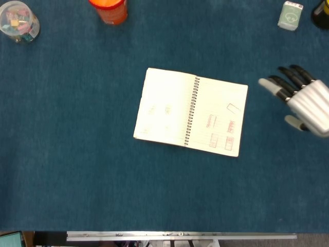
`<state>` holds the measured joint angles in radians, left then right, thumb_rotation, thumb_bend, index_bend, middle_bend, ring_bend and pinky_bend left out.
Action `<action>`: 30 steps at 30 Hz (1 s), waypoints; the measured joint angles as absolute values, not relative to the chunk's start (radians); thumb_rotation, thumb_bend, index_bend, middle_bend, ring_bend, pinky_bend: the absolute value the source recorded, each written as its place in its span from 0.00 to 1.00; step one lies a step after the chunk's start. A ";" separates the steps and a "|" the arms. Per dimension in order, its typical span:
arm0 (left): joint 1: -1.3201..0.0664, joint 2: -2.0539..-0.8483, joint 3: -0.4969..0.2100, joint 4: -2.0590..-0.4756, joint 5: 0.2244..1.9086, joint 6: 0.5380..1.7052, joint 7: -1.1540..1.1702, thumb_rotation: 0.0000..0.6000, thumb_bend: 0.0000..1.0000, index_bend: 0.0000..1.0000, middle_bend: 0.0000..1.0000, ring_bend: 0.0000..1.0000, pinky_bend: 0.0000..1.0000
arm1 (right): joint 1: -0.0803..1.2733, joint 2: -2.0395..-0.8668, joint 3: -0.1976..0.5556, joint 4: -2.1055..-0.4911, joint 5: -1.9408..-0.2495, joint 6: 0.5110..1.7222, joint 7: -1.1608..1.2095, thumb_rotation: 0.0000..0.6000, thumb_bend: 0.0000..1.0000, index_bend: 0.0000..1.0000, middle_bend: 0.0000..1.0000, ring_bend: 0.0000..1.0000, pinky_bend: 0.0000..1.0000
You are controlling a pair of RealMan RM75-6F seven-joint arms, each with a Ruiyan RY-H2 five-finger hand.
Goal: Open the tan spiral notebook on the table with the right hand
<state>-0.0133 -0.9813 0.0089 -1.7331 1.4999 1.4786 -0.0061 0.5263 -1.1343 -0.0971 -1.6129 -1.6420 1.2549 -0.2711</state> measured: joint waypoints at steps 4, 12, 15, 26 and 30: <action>-0.020 -0.996 0.005 -1.720 1.502 1.476 -0.009 1.00 0.51 0.31 0.28 0.15 0.17 | 0.461 -1.106 -0.100 -1.635 -1.607 1.305 -0.283 1.00 0.21 0.17 0.24 0.11 0.15; -0.033 -1.034 -0.009 -1.692 1.520 1.488 -0.010 1.00 0.51 0.31 0.28 0.15 0.17 | 0.310 -1.070 -0.093 -1.651 -1.513 1.436 -0.299 1.00 0.22 0.21 0.25 0.11 0.15; -0.036 -1.050 -0.016 -1.684 1.526 1.499 -0.014 1.00 0.51 0.31 0.28 0.15 0.17 | 0.263 -1.066 -0.084 -1.646 -1.483 1.476 -0.289 1.00 0.23 0.22 0.25 0.11 0.15; -0.054 -1.089 -0.023 -1.655 1.555 1.508 -0.028 1.00 0.51 0.31 0.28 0.15 0.17 | 0.150 -1.062 -0.049 -1.630 -1.450 1.571 -0.231 1.00 0.23 0.22 0.26 0.11 0.15; -0.064 -1.093 -0.029 -1.650 1.558 1.506 -0.026 1.00 0.51 0.31 0.28 0.15 0.17 | 0.132 -1.071 -0.034 -1.626 -1.454 1.581 -0.223 1.00 0.23 0.23 0.26 0.11 0.15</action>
<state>-0.0644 -1.0934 -0.0289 -1.6497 1.5584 1.5058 -0.0263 0.1317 -1.0708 -0.0336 -1.6262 -1.4543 1.5815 -0.2230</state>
